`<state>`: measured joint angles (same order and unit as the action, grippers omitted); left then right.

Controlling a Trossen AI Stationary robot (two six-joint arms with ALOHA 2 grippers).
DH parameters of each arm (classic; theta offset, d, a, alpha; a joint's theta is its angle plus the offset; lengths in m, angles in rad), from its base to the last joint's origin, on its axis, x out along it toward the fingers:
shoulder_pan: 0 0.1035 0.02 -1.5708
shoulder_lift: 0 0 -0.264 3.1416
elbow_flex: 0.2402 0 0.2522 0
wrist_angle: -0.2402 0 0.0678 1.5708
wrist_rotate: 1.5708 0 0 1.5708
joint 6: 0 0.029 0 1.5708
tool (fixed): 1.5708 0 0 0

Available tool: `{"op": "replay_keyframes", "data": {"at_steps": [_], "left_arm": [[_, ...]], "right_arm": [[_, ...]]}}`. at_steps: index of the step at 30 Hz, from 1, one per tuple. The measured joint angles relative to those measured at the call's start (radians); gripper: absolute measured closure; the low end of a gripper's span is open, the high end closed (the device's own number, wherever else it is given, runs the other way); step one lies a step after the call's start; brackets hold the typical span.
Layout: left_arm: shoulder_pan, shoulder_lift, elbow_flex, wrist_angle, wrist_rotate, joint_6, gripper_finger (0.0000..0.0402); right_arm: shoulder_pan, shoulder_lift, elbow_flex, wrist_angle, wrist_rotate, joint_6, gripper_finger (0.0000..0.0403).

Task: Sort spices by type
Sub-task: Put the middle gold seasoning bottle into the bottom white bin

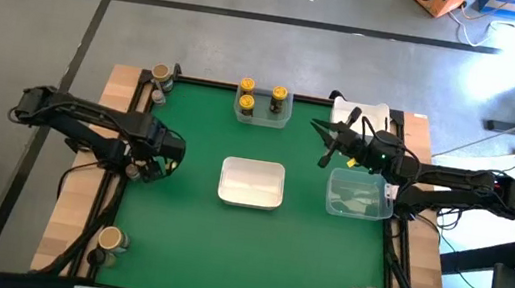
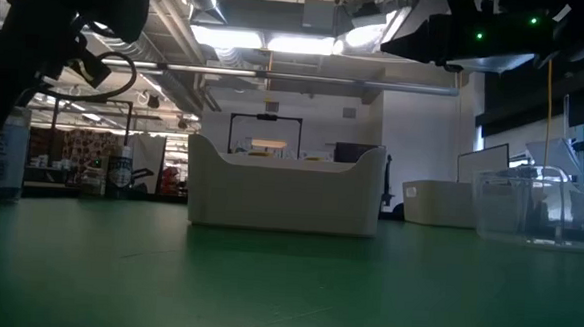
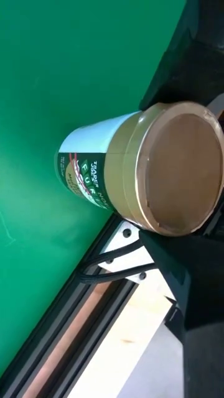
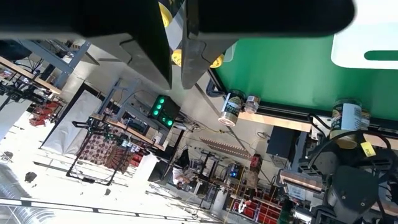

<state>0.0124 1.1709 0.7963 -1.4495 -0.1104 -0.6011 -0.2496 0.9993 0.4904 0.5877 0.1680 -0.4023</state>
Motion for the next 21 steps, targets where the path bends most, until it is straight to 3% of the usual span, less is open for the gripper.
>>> {"op": "replay_keyframes", "data": {"at_steps": [9, 21], "left_arm": [[0.002, 0.003, 0.026, 0.017, -0.007, -0.015, 0.0135], [0.002, 0.003, 0.222, 0.034, -0.043, -0.014, 0.0137]], "right_arm": [[0.000, 0.000, 0.000, 0.000, 0.000, 0.000, 0.0364], [0.000, 0.000, 0.000, -0.001, 0.000, 0.000, 0.0364]]}}
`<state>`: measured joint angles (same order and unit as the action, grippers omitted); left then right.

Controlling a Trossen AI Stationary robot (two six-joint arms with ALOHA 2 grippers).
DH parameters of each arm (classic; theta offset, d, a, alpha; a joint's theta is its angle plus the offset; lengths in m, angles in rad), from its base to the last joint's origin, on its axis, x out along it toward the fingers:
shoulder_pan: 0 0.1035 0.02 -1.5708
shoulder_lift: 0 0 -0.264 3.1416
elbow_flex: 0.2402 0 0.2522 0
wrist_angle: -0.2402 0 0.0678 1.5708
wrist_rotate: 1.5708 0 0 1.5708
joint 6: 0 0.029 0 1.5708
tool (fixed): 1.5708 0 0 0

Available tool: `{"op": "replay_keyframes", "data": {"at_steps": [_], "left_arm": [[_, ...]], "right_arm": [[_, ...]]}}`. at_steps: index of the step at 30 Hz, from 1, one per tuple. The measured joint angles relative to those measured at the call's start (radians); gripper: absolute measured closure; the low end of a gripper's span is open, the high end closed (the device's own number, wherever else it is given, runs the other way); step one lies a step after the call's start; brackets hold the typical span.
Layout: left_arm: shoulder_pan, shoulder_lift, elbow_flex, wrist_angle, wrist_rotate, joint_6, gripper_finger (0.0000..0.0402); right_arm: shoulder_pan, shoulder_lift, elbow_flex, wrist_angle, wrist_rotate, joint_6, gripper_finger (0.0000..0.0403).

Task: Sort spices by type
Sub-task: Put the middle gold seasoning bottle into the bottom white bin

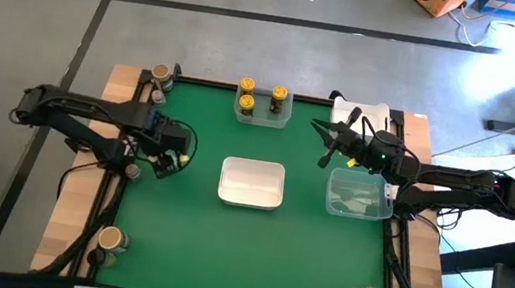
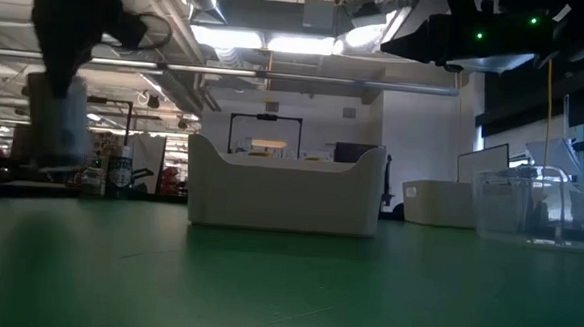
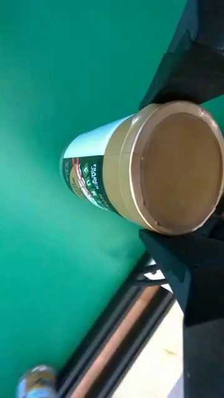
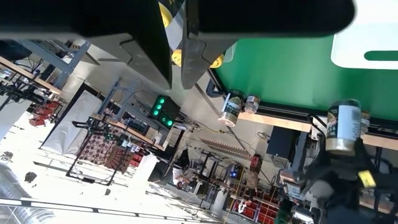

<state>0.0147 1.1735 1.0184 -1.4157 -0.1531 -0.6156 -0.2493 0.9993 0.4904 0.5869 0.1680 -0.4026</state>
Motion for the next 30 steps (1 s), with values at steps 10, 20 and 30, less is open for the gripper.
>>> {"op": "replay_keyframes", "data": {"at_steps": [10, 20, 30], "left_arm": [[0.000, 0.070, 0.183, 0.129, -0.030, 0.146, 0.0137], [-0.007, 0.305, 0.414, 0.147, -0.038, 0.294, 0.0137], [-0.049, 0.502, 0.679, 0.139, -0.041, 0.383, 0.0137]], "right_arm": [[0.000, 0.000, 0.000, -0.001, 0.000, 0.000, 0.0364], [0.000, 0.000, 0.000, -0.001, 0.000, 0.000, 0.0364], [0.000, 0.000, 0.000, -0.008, 0.000, 0.000, 0.0364]]}}
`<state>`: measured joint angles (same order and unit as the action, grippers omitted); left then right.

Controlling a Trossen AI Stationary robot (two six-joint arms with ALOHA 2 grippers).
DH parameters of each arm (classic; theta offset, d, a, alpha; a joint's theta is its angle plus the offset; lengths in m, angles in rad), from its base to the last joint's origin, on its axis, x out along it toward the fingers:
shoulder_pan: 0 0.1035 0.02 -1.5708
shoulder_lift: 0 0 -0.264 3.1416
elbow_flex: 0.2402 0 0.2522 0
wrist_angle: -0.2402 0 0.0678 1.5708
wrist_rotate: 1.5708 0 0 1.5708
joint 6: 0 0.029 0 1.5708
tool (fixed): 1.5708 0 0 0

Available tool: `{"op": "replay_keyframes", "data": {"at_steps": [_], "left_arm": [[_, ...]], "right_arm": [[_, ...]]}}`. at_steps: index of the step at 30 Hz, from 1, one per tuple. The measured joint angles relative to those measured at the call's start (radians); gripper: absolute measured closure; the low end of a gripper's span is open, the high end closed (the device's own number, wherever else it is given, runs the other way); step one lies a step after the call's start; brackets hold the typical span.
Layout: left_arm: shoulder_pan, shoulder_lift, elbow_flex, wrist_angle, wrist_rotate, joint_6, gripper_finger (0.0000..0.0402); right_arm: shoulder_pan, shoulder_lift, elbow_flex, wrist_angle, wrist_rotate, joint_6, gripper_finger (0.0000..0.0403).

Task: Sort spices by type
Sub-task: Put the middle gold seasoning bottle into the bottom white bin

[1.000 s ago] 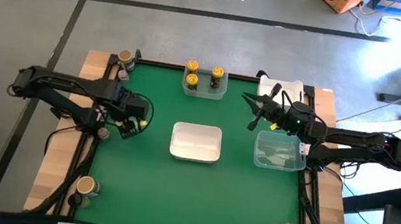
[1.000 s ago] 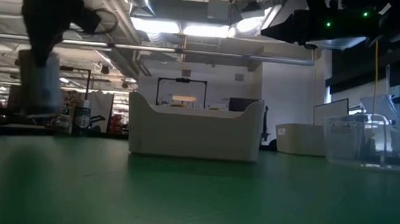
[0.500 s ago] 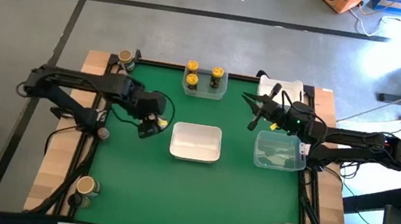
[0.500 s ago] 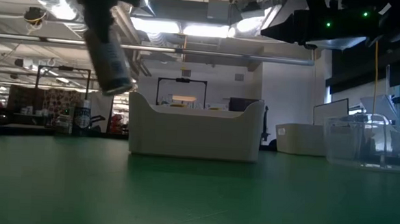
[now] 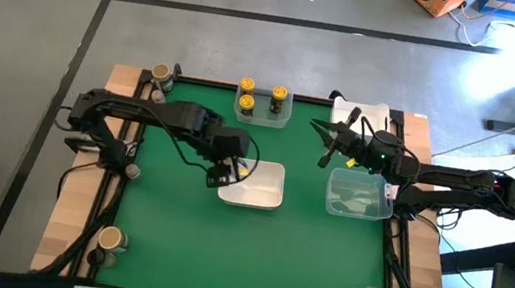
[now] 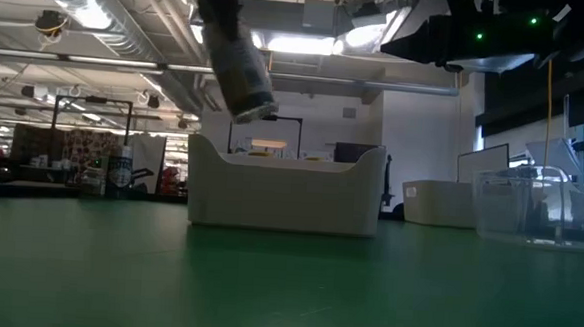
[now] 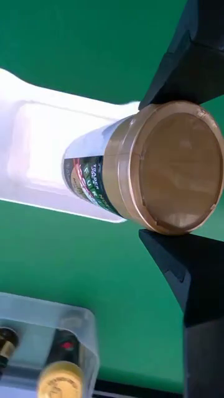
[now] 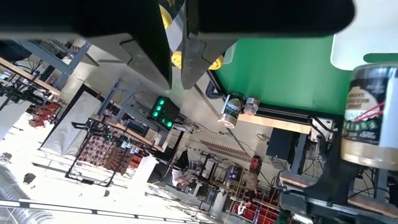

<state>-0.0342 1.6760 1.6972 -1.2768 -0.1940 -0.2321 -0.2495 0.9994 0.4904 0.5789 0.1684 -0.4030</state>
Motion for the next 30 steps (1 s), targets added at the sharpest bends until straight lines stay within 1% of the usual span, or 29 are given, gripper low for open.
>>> {"op": "replay_keyframes", "data": {"at_steps": [3, 12, 18, 30], "left_arm": [[-0.005, 0.039, 0.023, 0.001, -0.001, 0.000, 0.0137], [-0.001, 0.145, 0.023, 0.026, -0.031, 0.031, 0.0137], [0.012, 0.219, 0.022, 0.029, -0.031, 0.057, 0.0137], [0.042, 0.316, 0.017, 0.042, -0.026, 0.109, 0.0137]], "right_arm": [[0.000, 0.000, 0.000, -0.004, 0.000, 0.000, 0.0364], [0.000, 0.000, 0.000, -0.005, 0.004, 0.000, 0.0364], [0.000, 0.000, 0.000, -0.006, 0.020, 0.000, 0.0364], [0.000, 0.000, 0.000, -0.015, 0.025, -0.011, 0.0364]]}}
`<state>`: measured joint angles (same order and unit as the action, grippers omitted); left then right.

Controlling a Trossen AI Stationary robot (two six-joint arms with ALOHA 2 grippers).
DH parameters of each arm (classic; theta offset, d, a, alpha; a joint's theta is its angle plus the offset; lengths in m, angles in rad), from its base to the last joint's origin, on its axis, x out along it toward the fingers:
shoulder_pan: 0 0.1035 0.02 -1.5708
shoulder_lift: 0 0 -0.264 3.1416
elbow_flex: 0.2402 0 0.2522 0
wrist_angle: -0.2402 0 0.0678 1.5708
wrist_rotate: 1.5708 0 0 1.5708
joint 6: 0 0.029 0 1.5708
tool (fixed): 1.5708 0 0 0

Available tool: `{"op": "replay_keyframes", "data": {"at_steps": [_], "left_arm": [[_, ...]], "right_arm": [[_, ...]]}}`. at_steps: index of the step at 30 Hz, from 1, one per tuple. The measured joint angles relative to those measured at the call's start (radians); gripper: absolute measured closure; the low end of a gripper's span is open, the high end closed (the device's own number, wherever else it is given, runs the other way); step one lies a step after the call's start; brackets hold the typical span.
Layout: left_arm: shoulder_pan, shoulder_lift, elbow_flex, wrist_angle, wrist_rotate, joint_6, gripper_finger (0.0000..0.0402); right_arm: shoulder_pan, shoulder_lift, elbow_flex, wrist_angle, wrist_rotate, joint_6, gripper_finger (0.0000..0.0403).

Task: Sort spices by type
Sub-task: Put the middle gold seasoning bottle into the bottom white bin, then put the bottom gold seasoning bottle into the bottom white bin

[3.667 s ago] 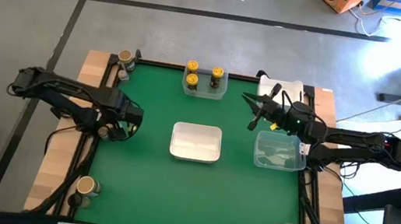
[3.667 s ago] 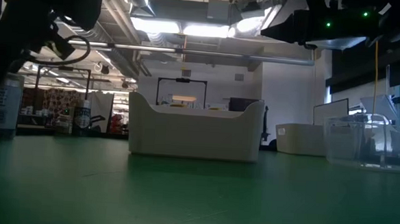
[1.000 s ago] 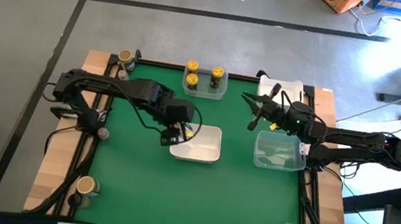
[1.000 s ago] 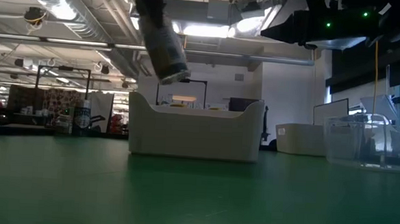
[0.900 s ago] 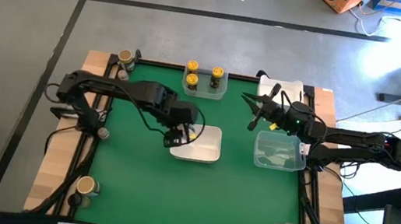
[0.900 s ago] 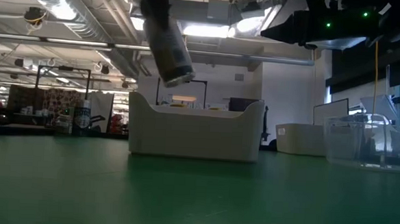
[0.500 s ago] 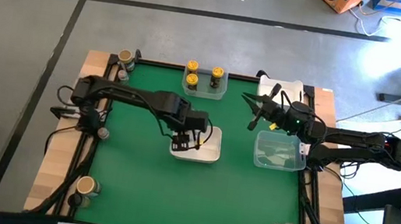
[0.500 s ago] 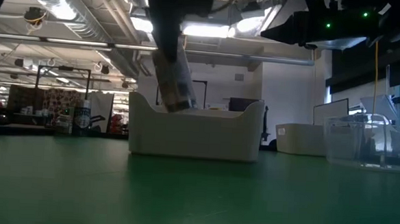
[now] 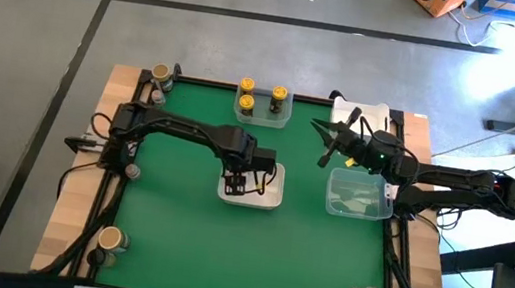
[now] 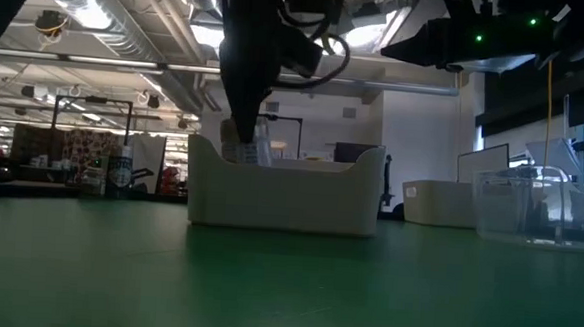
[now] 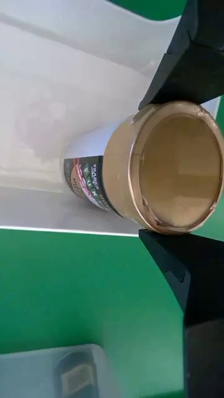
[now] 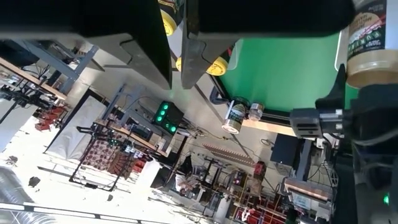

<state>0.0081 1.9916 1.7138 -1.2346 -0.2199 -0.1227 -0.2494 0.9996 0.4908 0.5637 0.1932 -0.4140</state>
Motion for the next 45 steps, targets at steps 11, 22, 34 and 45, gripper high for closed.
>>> {"op": "replay_keyframes", "data": {"at_steps": [11, 22, 34, 45], "left_arm": [[0.002, -0.002, -0.003, 0.021, 0.000, -0.034, 0.0100], [0.002, -0.003, 0.033, -0.042, 0.007, -0.031, 0.0052], [-0.053, -0.120, 0.102, -0.230, -0.001, -0.152, 0.0051], [-0.214, -0.249, 0.041, -0.328, -0.002, -0.371, 0.0050]], "right_arm": [[0.000, 0.000, 0.000, -0.014, 0.001, -0.016, 0.0364], [0.000, 0.000, 0.000, -0.013, 0.001, -0.015, 0.0364], [0.000, 0.000, 0.000, -0.023, 0.001, -0.032, 0.0364], [0.000, 0.000, 0.000, -0.024, 0.001, -0.033, 0.0364]]}}
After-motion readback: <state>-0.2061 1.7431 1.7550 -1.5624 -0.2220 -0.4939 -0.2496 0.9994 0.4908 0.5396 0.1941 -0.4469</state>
